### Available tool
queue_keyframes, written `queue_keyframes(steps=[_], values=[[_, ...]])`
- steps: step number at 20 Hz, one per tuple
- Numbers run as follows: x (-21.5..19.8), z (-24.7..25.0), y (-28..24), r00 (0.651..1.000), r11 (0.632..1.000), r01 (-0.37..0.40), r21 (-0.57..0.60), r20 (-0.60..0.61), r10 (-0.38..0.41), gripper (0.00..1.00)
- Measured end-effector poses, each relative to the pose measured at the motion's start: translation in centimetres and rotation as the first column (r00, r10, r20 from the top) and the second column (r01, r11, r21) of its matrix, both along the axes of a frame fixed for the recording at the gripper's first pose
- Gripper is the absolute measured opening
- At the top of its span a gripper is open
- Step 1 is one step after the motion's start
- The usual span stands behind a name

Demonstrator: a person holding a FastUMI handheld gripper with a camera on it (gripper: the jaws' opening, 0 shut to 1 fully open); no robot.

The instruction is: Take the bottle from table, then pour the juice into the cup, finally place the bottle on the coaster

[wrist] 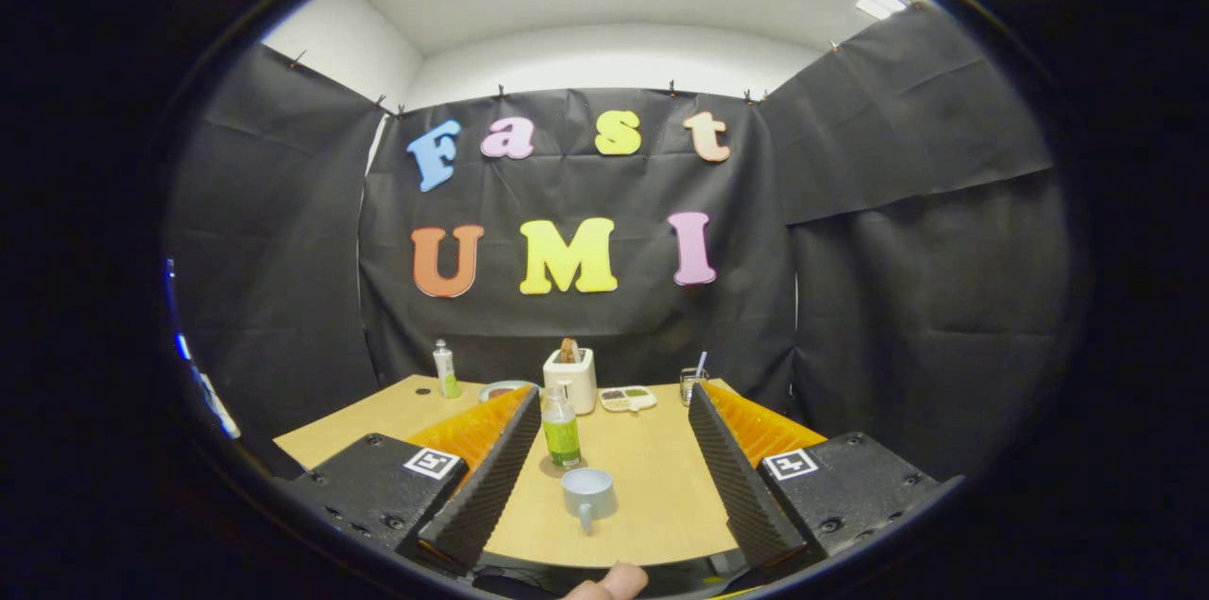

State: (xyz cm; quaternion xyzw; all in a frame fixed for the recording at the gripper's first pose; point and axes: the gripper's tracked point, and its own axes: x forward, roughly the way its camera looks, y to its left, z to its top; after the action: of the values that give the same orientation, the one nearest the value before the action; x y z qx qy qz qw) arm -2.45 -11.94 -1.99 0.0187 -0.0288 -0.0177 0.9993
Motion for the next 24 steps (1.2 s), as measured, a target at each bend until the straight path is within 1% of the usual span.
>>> queue_keyframes(steps=[5,11,16,24], values=[[-0.15,0.15,0.19,1.000,1.000,0.006,-0.017,0.013,-0.006,1.00],[0.10,-0.16,0.38,1.000,1.000,-0.006,0.006,0.013,0.006,1.00],[0.10,-0.13,0.62,1.000,1.000,-0.009,-0.003,0.021,0.009,1.00],[0.38,-0.17,0.81,0.999,0.999,-0.038,0.026,0.035,0.037,1.00]])
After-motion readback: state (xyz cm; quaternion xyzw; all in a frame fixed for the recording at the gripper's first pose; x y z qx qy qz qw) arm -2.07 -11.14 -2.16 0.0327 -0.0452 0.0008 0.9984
